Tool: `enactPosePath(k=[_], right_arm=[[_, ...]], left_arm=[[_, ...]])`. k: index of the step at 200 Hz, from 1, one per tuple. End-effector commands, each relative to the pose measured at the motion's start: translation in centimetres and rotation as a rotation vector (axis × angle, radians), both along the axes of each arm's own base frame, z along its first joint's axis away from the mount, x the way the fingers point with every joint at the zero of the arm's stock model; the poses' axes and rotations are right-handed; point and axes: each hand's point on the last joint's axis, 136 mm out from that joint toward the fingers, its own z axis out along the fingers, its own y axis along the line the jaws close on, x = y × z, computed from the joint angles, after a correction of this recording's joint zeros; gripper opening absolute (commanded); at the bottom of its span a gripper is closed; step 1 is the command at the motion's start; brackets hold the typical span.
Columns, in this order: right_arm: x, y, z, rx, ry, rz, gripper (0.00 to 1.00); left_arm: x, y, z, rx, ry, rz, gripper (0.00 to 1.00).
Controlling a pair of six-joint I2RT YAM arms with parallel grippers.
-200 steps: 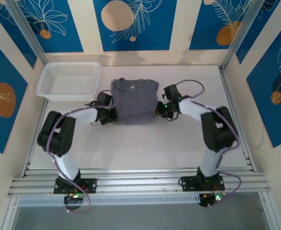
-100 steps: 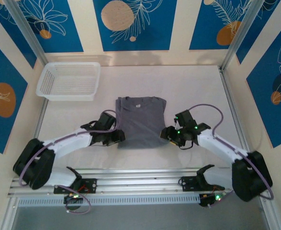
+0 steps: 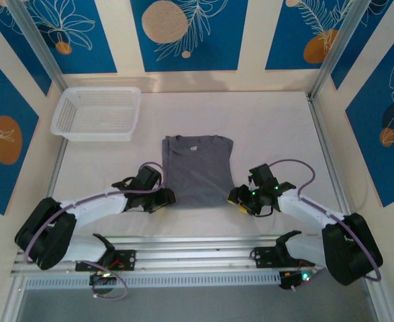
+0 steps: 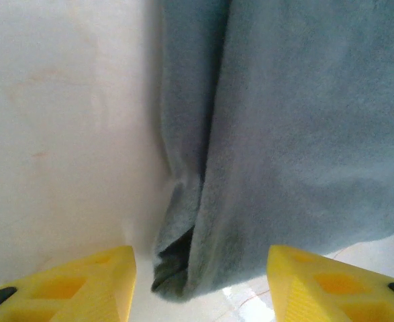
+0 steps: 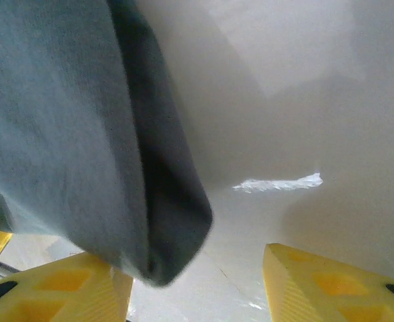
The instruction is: Fold the inside-out t-shirt
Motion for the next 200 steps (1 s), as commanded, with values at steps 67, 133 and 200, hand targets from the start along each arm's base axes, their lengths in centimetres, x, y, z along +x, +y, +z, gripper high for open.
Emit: enactPosePath(k=[67, 133, 200], right_arm=[[2.4, 1.7, 0.5, 0.057, -0.041, 0.004, 0.09], [-3.6, -0.3, 2.3, -0.035, -0.067, 0.009, 0.0], [4.8, 1.0, 10.7, -0.007, -0.268, 0.022, 0.0]], left_arm=[[0.5, -1.7, 0.1, -0.086, -0.015, 0.032, 0.0], [-3.0, -1.0, 2.8, -0.052, -0.055, -0.034, 0.0], [4.6, 0.7, 12.2, 0.033, -0.306, 0.124, 0.0]])
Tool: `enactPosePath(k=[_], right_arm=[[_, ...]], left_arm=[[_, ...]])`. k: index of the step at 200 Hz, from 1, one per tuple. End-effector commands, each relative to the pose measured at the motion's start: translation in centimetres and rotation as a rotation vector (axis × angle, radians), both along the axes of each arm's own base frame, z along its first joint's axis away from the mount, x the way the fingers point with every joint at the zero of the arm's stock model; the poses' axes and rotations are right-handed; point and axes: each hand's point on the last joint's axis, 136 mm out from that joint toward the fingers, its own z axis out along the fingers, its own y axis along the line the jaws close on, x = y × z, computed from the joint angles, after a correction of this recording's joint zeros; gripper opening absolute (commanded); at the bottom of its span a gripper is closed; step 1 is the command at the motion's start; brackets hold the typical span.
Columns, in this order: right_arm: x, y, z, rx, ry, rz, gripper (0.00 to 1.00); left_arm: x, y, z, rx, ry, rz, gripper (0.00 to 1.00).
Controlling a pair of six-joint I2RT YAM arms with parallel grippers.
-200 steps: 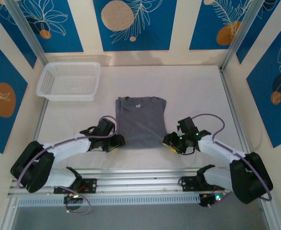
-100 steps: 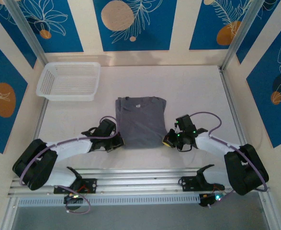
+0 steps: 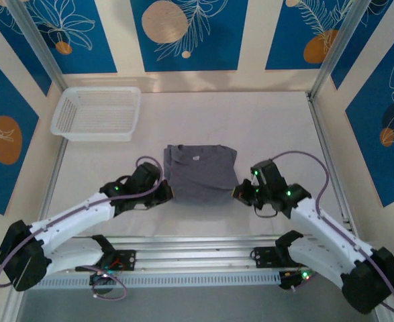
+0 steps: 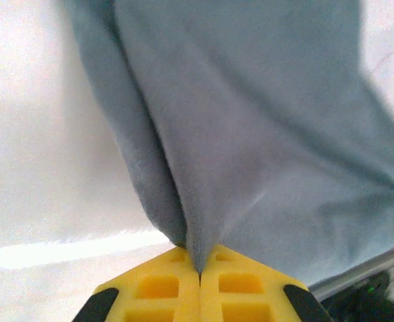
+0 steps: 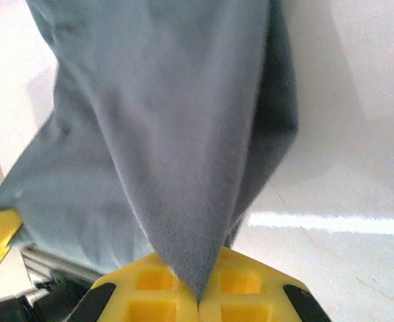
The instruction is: Fold the inside-out t-shirt
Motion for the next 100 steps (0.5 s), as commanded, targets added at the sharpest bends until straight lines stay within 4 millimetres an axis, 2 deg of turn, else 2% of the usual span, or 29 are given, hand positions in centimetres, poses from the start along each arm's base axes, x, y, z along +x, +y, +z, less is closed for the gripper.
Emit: enactPosePath(k=[1, 27, 49, 68, 93, 100], right_arm=[[3.6, 0.3, 2.0, -0.018, -0.065, 0.021, 0.0], [7.4, 1.1, 3.5, -0.01, -0.1, 0.035, 0.0], [8.2, 1.5, 3.0, 0.003, -0.095, 0.041, 0.0], [7.0, 1.9, 1.9, 0.027, -0.062, 0.057, 0.0], [2.8, 2.2, -1.5, -0.01, 0.011, 0.092, 0.0], [1.5, 2.2, -2.5, -0.012, 0.039, 0.099, 0.03]], left_arm=[[3.5, 2.1, 2.3, 0.078, -0.086, 0.1, 0.0], [6.7, 1.4, 3.3, 0.05, -0.1, 0.087, 0.0], [7.2, 1.0, 2.4, 0.065, -0.073, 0.061, 0.0], [6.1, 1.2, 1.0, 0.057, -0.027, 0.055, 0.0], [2.5, 2.6, -2.9, 0.072, 0.073, 0.051, 0.0], [1.4, 2.9, -3.9, 0.063, 0.095, 0.048, 0.13]])
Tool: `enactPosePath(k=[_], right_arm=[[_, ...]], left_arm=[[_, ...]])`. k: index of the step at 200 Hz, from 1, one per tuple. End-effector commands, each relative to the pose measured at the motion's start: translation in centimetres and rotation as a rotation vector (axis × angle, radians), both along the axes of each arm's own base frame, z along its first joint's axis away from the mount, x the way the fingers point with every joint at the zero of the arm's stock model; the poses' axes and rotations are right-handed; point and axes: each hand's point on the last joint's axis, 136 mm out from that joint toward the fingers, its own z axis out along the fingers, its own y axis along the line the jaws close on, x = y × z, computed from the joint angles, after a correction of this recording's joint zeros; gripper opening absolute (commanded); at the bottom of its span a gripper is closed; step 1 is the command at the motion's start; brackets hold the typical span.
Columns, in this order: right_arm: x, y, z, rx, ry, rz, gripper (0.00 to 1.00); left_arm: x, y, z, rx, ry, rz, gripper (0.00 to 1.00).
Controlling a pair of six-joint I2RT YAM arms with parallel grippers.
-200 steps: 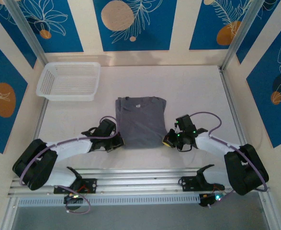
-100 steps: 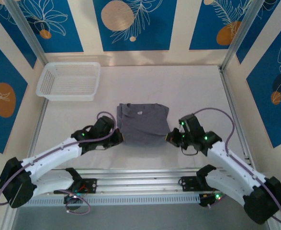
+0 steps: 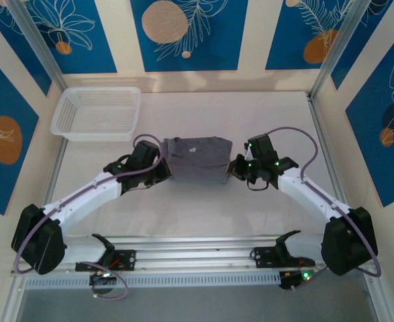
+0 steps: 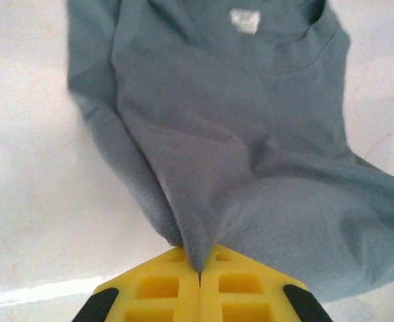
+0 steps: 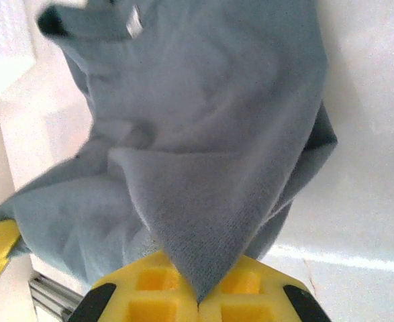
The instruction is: Fold the inside-out t-shirt
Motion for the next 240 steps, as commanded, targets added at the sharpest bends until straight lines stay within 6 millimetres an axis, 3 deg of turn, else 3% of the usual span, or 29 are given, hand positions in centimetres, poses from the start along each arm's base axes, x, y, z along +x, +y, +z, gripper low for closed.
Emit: enactPosePath(k=[1, 10, 16, 35, 44, 64, 82, 107, 131, 164, 199, 218, 240], right_arm=[[-4.4, 0.4, -2.9, -0.008, 0.086, 0.049, 0.04], [-5.8, 0.2, -3.7, -0.015, 0.118, 0.05, 0.14], [-6.3, -0.1, -3.6, -0.016, 0.121, 0.049, 0.25], [-5.6, -1.4, -1.4, -0.051, 0.025, 0.025, 0.58], [-4.1, -2.2, 0.0, -0.064, -0.044, 0.001, 0.64], [0.7, -3.4, 2.3, -0.063, -0.125, -0.016, 0.65], [5.4, -3.6, 2.3, -0.184, -0.192, 0.036, 0.66], [11.1, -4.0, -0.6, -0.289, -0.183, 0.074, 0.68], [14.9, -4.2, -4.2, -0.363, -0.089, 0.105, 0.68], [16.8, -2.6, -7.6, -0.369, -0.029, 0.171, 0.71], [17.6, -1.7, -9.2, -0.343, 0.009, 0.194, 0.7], [18.1, -1.5, -9.5, -0.334, 0.012, 0.196, 0.63], [18.5, -1.2, -10.0, -0.316, 0.036, 0.2, 0.49]], left_arm=[[-4.0, 1.3, -3.5, -0.004, 0.107, -0.018, 0.15], [-5.1, 1.7, -4.2, -0.022, 0.117, -0.017, 0.36], [-5.4, 2.0, -4.2, -0.028, 0.103, -0.018, 0.45], [-4.4, 3.6, -1.6, 0.039, -0.029, -0.012, 0.58], [-3.0, 3.9, 0.4, 0.092, -0.11, -0.03, 0.6], [1.3, 3.4, 3.2, 0.211, -0.216, -0.106, 0.66], [5.8, 2.3, 3.1, 0.278, -0.247, -0.16, 0.74], [11.7, 1.7, 1.3, 0.365, -0.246, -0.169, 0.79], [15.6, 1.5, -2.1, 0.415, -0.166, -0.16, 0.8], [17.5, 1.1, -6.0, 0.423, -0.099, -0.147, 0.82], [18.6, 2.0, -8.4, 0.408, -0.067, -0.124, 0.84], [19.4, 1.5, -9.2, 0.341, -0.074, -0.138, 0.81], [19.9, 0.4, -10.1, 0.252, -0.067, -0.16, 0.79]])
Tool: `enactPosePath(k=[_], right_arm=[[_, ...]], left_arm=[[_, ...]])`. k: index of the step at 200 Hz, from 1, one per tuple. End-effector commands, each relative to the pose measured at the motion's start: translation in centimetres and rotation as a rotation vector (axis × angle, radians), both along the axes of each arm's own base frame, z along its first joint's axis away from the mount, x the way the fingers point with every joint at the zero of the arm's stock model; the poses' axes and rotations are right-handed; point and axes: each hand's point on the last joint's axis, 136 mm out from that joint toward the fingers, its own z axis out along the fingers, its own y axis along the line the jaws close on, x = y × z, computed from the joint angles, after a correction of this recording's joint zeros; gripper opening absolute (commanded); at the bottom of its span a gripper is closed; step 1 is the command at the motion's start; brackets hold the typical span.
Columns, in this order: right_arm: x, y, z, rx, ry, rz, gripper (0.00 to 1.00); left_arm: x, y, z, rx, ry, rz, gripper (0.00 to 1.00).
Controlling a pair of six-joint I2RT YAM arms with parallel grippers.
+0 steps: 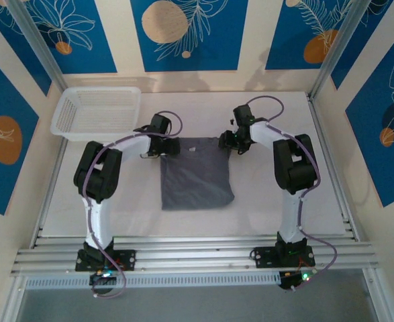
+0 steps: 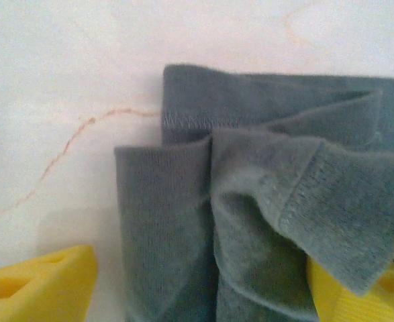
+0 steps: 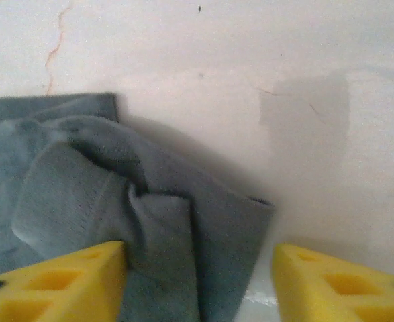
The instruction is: Fold the inside-out t-shirt
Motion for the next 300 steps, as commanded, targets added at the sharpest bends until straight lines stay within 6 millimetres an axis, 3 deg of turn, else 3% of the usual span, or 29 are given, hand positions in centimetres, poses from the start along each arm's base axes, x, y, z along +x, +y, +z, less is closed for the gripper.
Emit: enactPosePath(k=[1, 26, 63, 101, 110, 125, 138, 153, 175, 197, 206, 214, 226, 237, 250, 283, 300], right_arm=[[-0.2, 0.9, -0.9, 0.028, 0.051, 0.027, 0.48], [-0.2, 1.3, -1.5, 0.045, 0.074, 0.032, 0.39], [-0.3, 1.7, -1.2, 0.068, 0.089, 0.039, 0.21], [0.1, 1.8, 1.2, 0.102, 0.05, 0.051, 0.05], [0.2, 1.9, 2.1, 0.111, 0.035, 0.056, 0.0], [0.6, 2.3, 4.1, 0.141, -0.005, 0.076, 0.0], [1.3, 2.4, 6.4, 0.158, -0.052, 0.087, 0.0], [2.5, 2.3, 10.3, 0.187, -0.124, 0.088, 0.0], [4.4, 1.6, 19.3, 0.255, -0.3, 0.086, 0.0], [4.1, 0.9, 29.2, 0.314, -0.513, 0.11, 0.0], [3.3, 0.7, 31.9, 0.325, -0.581, 0.121, 0.0], [2.5, 0.6, 33.4, 0.333, -0.622, 0.127, 0.0], [1.1, 0.7, 33.8, 0.363, -0.638, 0.136, 0.0], [-0.5, 1.3, 32.9, 0.406, -0.638, 0.157, 0.0], [-2.4, 1.6, 29.6, 0.421, -0.597, 0.156, 0.0], [-7.9, 1.0, 19.8, 0.443, -0.422, 0.062, 0.0], [-10.8, 1.1, 16.2, 0.45, -0.331, 0.048, 0.0]], left_arm=[[1.8, -1.5, -0.3, -0.12, -0.017, -0.034, 0.79], [2.0, -2.9, -1.2, -0.187, 0.001, -0.064, 0.72], [2.0, -4.5, -1.7, -0.262, 0.012, -0.113, 0.47], [3.2, -6.1, 1.0, -0.364, -0.046, -0.152, 0.27], [3.6, -6.2, 1.7, -0.375, -0.061, -0.153, 0.18], [4.5, -6.4, 3.5, -0.394, -0.107, -0.164, 0.0], [5.4, -6.8, 6.2, -0.423, -0.162, -0.193, 0.0], [6.4, -7.1, 10.9, -0.453, -0.244, -0.223, 0.0], [7.6, -6.1, 20.5, -0.522, -0.402, -0.223, 0.0], [6.0, -4.9, 30.2, -0.595, -0.558, -0.238, 0.0], [4.6, -4.5, 32.7, -0.609, -0.6, -0.251, 0.0], [3.4, -4.3, 33.7, -0.621, -0.618, -0.254, 0.0], [1.8, -3.7, 33.4, -0.636, -0.611, -0.235, 0.0], [0.2, -3.4, 31.4, -0.645, -0.577, -0.217, 0.0], [-1.7, -3.2, 27.5, -0.646, -0.499, -0.196, 0.0], [-8.2, -2.5, 15.0, -0.628, -0.231, -0.116, 0.0], [-11.1, -1.5, 11.2, -0.626, -0.156, -0.066, 0.0]])
